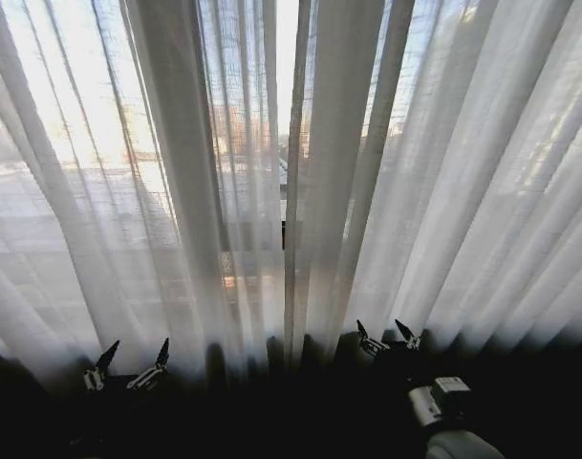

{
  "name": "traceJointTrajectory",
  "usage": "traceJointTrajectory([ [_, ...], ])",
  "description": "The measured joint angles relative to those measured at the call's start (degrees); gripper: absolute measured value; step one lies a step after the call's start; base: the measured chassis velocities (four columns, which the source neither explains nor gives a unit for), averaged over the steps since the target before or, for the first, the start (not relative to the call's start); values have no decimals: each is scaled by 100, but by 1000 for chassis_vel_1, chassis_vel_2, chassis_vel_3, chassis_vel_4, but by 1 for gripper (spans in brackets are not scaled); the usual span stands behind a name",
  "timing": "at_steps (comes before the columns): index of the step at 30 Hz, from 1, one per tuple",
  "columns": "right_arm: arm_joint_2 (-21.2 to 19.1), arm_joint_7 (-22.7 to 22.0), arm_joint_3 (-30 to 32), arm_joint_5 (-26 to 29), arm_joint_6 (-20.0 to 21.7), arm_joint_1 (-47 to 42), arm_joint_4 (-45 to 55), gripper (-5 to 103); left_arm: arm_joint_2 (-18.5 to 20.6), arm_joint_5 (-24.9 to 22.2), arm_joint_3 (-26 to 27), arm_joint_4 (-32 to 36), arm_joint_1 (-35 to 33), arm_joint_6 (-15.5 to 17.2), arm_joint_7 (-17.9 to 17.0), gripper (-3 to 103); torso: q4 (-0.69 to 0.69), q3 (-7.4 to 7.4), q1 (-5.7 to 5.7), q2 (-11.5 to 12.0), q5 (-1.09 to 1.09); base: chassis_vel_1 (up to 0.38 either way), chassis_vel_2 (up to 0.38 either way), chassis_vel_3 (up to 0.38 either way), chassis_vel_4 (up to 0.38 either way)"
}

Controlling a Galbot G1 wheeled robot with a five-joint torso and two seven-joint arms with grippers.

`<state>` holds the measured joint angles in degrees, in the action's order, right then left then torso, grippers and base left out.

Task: Open the curtains by pulling them apart, changing their state from closed to fully open.

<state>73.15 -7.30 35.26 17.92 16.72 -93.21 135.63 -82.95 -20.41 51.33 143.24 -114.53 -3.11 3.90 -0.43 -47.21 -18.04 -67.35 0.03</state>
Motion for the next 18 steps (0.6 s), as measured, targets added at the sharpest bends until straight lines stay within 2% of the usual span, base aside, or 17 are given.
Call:
traceJointTrajectory([
  [4,-48,1,-89,3,4,90,-94,100,-12,1,6,0,-7,15,-7,100,-2,-1,-4,1,0,-85,108,94,-78],
  [13,-194,-17,-350,225,80,441,-272,100,-47,9,40,0,28,144,-35,100,-1,6,13,-7,-3,28,-30,-23,13],
  [16,-414,-158,-855,507,127,904,-677,100,2,142,13,0,128,343,-133,100,-3,3,9,-5,-4,0,0,0,0],
  [17,-439,-170,-1016,542,127,1145,-853,100,28,179,6,0,183,423,-168,100,-3,1,6,-2,2,0,0,0,0],
  [18,-439,-170,-1016,542,127,1145,-853,100,28,179,6,0,183,423,-168,100,-3,1,6,-2,2,0,0,0,0],
])
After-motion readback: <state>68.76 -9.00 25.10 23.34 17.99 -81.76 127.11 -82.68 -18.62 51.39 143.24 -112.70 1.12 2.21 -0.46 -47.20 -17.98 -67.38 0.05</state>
